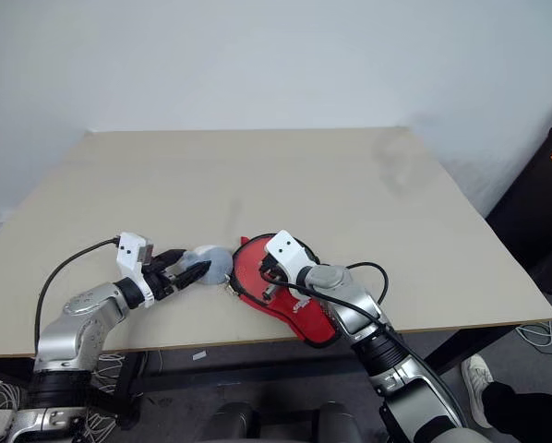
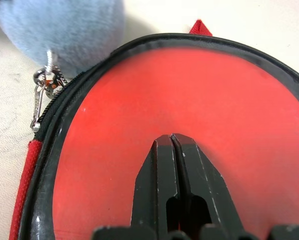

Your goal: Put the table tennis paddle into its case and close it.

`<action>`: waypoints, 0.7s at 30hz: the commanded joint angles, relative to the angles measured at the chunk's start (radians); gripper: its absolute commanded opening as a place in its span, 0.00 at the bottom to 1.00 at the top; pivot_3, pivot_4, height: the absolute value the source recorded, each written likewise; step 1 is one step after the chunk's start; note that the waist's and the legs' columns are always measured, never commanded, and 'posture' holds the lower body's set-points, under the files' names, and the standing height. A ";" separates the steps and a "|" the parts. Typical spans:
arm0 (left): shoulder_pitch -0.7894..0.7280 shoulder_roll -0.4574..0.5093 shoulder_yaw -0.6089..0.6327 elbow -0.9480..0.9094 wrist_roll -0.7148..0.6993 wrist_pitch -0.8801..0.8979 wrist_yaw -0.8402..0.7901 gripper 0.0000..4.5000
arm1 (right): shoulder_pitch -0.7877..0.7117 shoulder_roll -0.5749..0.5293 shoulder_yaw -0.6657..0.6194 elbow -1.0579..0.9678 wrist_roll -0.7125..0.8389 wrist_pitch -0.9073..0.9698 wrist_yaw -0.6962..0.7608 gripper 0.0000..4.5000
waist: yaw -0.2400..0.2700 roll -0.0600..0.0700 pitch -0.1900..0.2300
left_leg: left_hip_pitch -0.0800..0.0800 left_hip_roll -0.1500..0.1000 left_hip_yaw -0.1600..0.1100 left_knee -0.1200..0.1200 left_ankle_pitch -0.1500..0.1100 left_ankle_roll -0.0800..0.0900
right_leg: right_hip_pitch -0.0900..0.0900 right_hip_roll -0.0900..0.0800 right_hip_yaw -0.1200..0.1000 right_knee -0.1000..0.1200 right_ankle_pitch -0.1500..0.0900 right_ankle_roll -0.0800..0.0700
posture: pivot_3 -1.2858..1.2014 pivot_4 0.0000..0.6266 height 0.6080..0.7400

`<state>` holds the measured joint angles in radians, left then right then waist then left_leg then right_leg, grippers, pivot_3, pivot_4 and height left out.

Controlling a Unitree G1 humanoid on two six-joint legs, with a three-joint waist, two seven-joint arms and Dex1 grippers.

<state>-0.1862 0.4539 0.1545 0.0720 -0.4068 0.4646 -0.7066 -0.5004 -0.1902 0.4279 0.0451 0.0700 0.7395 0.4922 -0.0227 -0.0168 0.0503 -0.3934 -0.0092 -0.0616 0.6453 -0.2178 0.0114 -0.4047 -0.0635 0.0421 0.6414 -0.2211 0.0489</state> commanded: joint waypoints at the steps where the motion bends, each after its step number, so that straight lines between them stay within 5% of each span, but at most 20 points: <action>1: -0.009 -0.017 -0.024 0.004 0.000 0.003 -0.001 1.00 | 0.005 0.000 0.011 -0.007 -0.020 0.014 0.002 0.01 | 0.000 0.001 -0.001 | 0.000 0.000 0.000 0.000 0.000 0.000 | 0.000 0.000 0.000 0.000 0.000 0.000 | 0.52 0.00 1.00; 16: 0.012 -0.036 -0.035 -0.013 -0.005 0.007 0.011 1.00 | 0.008 0.013 0.002 -0.001 -0.033 0.023 -0.001 0.01 | 0.000 0.004 -0.005 | 0.000 0.000 0.000 0.000 0.000 0.000 | 0.000 0.000 0.000 0.000 0.000 0.001 | 0.52 0.00 1.00; 21: 0.000 -0.048 -0.022 -0.010 -0.018 0.010 0.029 0.71 | 0.013 0.011 0.004 0.002 -0.038 0.019 -0.003 0.00 | 0.000 0.005 -0.006 | 0.000 0.000 0.000 0.000 0.000 0.000 | 0.000 0.000 0.000 0.000 -0.002 0.003 | 0.52 0.00 1.00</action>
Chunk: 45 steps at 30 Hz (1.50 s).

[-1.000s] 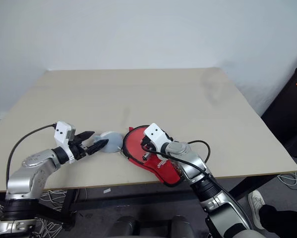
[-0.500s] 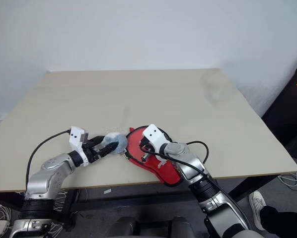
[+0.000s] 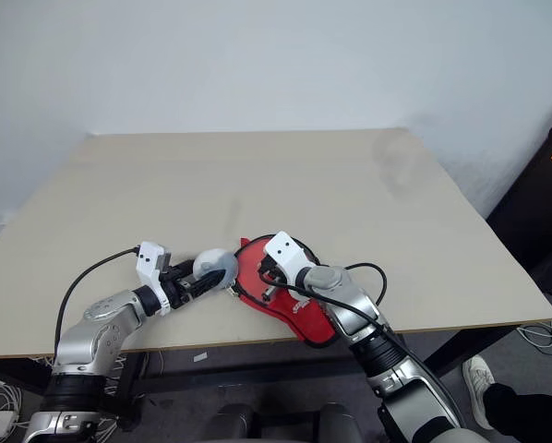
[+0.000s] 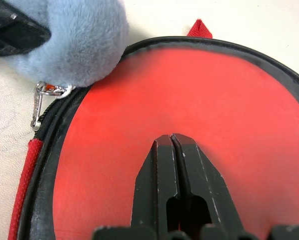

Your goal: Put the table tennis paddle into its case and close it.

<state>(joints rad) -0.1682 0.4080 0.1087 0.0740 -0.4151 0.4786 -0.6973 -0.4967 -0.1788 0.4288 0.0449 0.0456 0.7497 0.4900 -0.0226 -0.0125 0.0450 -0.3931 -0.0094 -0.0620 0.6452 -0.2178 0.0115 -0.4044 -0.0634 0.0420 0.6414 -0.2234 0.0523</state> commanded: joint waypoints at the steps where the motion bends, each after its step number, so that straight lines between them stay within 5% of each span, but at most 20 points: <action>1: -0.022 -0.003 0.024 -0.013 -0.010 -0.001 0.023 0.64 | 0.010 0.000 0.003 0.003 -0.015 0.009 -0.001 0.00 | 0.000 0.001 -0.001 | 0.000 0.000 0.000 0.000 0.000 0.000 | 0.000 0.000 0.000 0.000 0.000 0.000 | 0.52 0.00 1.00; 7: -0.043 -0.002 0.025 -0.008 -0.012 0.002 0.033 0.21 | 0.012 0.000 0.000 0.003 -0.020 0.013 -0.002 0.00 | 0.000 0.002 -0.001 | 0.000 0.000 0.000 0.000 0.000 0.000 | 0.000 0.000 0.000 0.000 0.000 0.000 | 0.52 0.00 1.00; 11: -0.072 0.012 0.026 0.020 -0.011 0.012 0.026 0.05 | 0.011 -0.001 0.001 0.003 -0.022 0.013 -0.001 0.00 | 0.000 0.002 -0.001 | 0.000 0.000 0.000 0.000 0.000 0.000 | 0.000 0.000 0.000 0.000 0.000 0.000 | 0.52 0.00 1.00; 32: -0.187 0.217 -0.061 0.179 0.080 -0.013 -0.184 0.05 | 0.020 -0.009 0.031 -0.010 -0.035 0.012 0.015 0.00 | -0.004 0.002 -0.001 | 0.000 0.001 0.000 -0.001 0.000 0.000 | -0.001 0.001 0.000 0.000 0.000 0.000 | 0.52 0.00 1.00; 45: -0.349 0.216 -0.072 0.390 0.155 -0.128 -0.187 0.05 | 0.017 0.030 0.010 0.090 -0.042 -0.101 0.005 0.00 | -0.013 0.002 -0.001 | 0.000 0.002 -0.001 -0.001 0.000 0.000 | -0.002 0.002 0.000 0.000 0.000 0.000 | 0.52 0.00 1.00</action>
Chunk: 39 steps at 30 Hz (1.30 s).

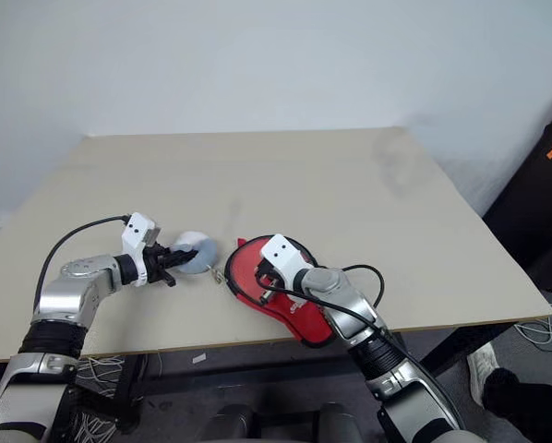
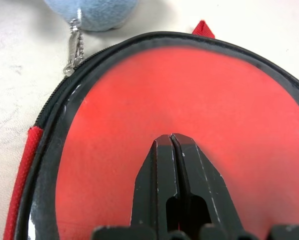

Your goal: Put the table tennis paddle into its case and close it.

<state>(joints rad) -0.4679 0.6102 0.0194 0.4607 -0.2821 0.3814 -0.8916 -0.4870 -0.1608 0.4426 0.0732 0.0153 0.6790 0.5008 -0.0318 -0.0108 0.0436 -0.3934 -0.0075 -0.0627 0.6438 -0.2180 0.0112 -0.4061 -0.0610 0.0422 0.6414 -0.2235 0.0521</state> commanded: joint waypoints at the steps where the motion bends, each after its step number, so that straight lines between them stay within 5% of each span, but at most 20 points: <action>1: -0.054 0.012 0.016 0.007 0.023 -0.033 0.008 0.05 | 0.006 0.017 -0.004 0.079 -0.013 -0.044 -0.006 0.00 | -0.006 0.000 0.000 | 0.000 0.000 0.000 0.000 0.000 0.000 | 0.000 0.000 0.000 0.000 0.000 0.000 | 0.52 0.00 1.00; 12: -0.129 -0.018 -0.006 0.093 0.082 -0.076 0.008 0.05 | -0.018 0.086 -0.038 0.259 -0.031 -0.185 -0.027 0.00 | -0.015 0.000 0.000 | 0.000 0.001 -0.001 -0.001 0.000 0.000 | 0.001 0.001 0.000 0.000 0.000 0.000 | 0.52 0.00 1.00; 23: -0.369 -0.054 -0.028 0.451 0.208 -0.287 0.122 0.05 | -0.025 0.103 -0.038 0.301 -0.048 -0.222 -0.015 0.00 | -0.015 -0.002 -0.001 | 0.001 0.001 -0.002 0.000 0.000 0.000 | 0.001 0.003 0.000 0.000 0.000 0.000 | 0.52 0.00 1.00; 39: -0.629 -0.231 -0.026 0.794 0.312 -0.495 0.295 0.05 | -0.003 0.090 -0.026 0.257 -0.068 -0.194 0.012 0.00 | -0.015 -0.003 -0.002 | 0.000 0.001 -0.002 0.000 0.000 0.000 | 0.001 0.003 0.000 0.000 0.000 0.000 | 0.52 0.00 1.00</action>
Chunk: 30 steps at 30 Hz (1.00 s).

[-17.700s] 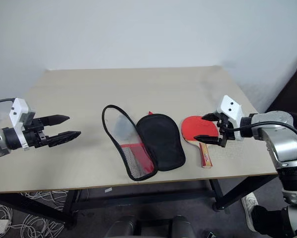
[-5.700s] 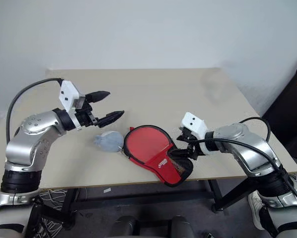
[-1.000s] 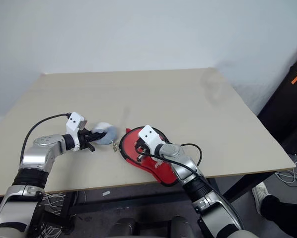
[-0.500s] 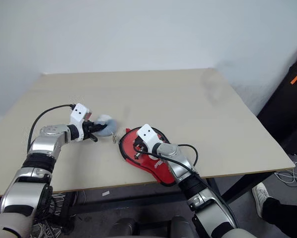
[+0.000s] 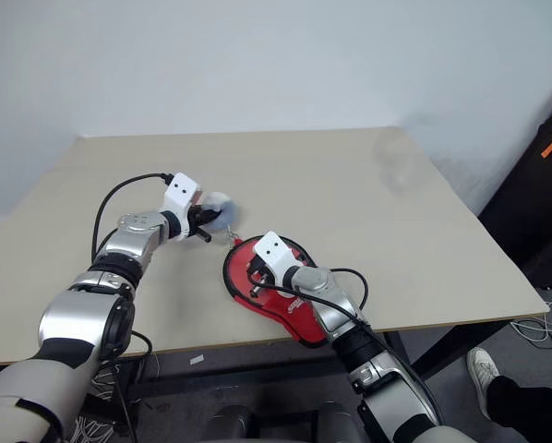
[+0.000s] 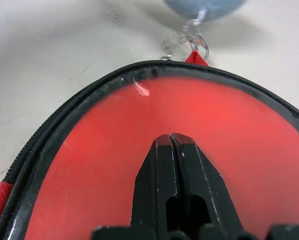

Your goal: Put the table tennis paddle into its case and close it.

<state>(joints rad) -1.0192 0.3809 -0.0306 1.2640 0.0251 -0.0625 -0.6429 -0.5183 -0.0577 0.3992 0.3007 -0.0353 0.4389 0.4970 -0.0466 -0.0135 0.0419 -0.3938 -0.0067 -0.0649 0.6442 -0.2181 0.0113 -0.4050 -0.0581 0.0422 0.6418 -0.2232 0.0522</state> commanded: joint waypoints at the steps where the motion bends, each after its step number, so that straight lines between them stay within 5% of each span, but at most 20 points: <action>1: -0.084 -0.008 0.023 -0.002 0.009 -0.055 0.053 0.05 | 0.029 -0.014 0.017 0.027 -0.018 0.048 0.017 0.00 | 0.000 0.000 0.000 | 0.000 0.000 0.000 0.000 0.000 0.000 | 0.000 0.000 0.000 0.000 0.000 0.000 | 0.52 0.00 1.00; 16: -0.191 -0.165 0.007 0.064 0.100 -0.078 0.161 0.05 | 0.060 -0.041 0.022 -0.055 -0.023 0.103 0.026 0.00 | 0.002 0.000 0.000 | -0.001 -0.001 -0.001 0.001 0.000 0.000 | 0.001 0.000 -0.001 0.000 0.000 0.000 | 0.52 0.00 1.00; 30: -0.188 -0.321 -0.020 0.059 0.151 -0.122 0.078 0.05 | 0.077 -0.045 0.030 -0.094 -0.024 0.131 0.029 0.00 | 0.003 0.000 0.000 | -0.001 -0.001 -0.001 0.001 0.000 0.000 | 0.001 -0.001 -0.001 0.000 0.000 0.000 | 0.52 0.00 1.00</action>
<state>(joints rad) -1.1545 0.0799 -0.0514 1.3652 0.1833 -0.1317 -0.5342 -0.4672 -0.0912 0.4054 0.1790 -0.0412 0.5236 0.5194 -0.0440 -0.0138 0.0419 -0.3945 -0.0080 -0.0656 0.6450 -0.2181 0.0113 -0.4041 -0.0588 0.0415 0.6415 -0.2233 0.0525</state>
